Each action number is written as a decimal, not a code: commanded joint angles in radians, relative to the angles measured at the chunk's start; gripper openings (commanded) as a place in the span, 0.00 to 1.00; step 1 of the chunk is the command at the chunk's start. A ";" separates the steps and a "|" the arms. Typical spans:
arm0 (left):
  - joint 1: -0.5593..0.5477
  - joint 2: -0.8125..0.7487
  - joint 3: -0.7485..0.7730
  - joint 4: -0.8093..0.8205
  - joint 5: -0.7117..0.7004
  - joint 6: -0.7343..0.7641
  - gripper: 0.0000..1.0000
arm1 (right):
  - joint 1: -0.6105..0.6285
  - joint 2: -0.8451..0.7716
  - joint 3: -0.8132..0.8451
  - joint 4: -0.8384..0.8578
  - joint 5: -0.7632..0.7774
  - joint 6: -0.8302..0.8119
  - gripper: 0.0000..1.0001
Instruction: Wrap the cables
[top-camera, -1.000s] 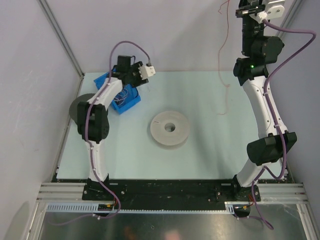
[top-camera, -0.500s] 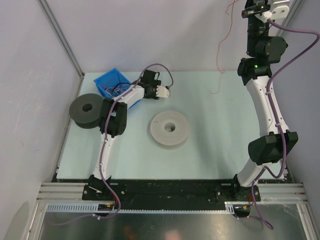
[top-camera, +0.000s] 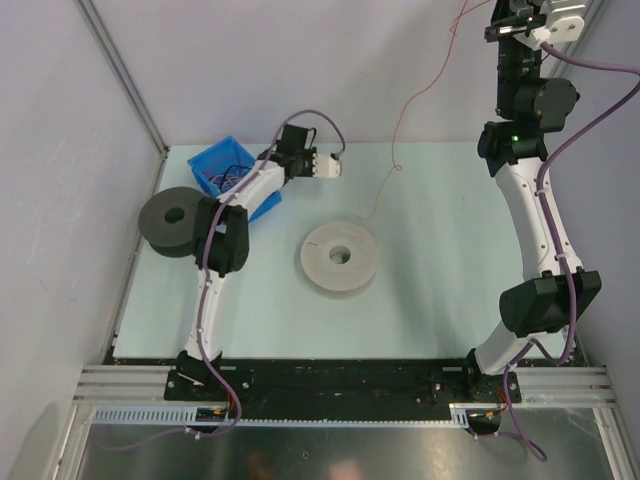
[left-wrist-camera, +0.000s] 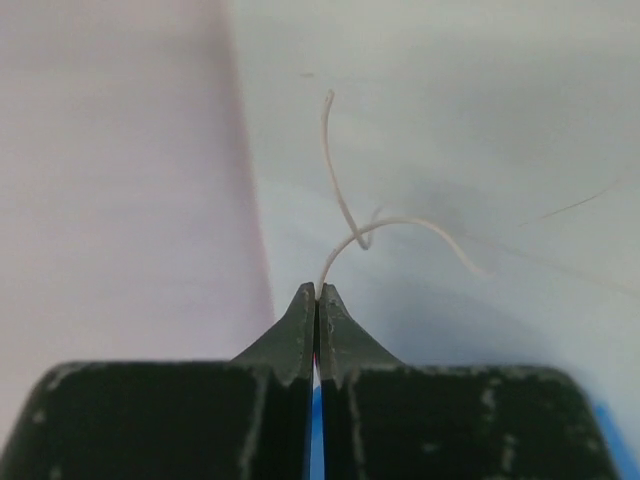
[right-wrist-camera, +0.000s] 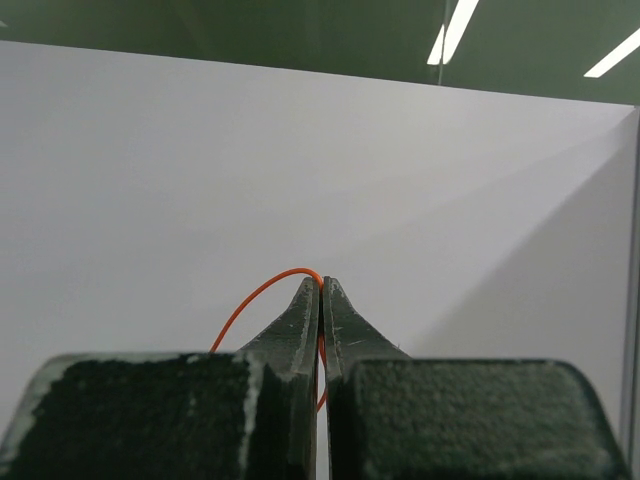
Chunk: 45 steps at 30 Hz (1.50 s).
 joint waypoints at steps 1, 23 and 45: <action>0.057 -0.266 -0.003 0.030 0.107 -0.164 0.00 | -0.002 -0.065 -0.017 0.023 -0.009 0.028 0.00; 0.402 -0.440 -0.258 0.030 0.290 -0.310 0.04 | 0.101 -0.121 -0.124 -0.009 -0.043 -0.019 0.00; 0.404 -0.750 -0.303 -0.006 0.324 -0.706 0.99 | 0.163 -0.242 -0.187 -0.130 -0.169 -0.094 0.00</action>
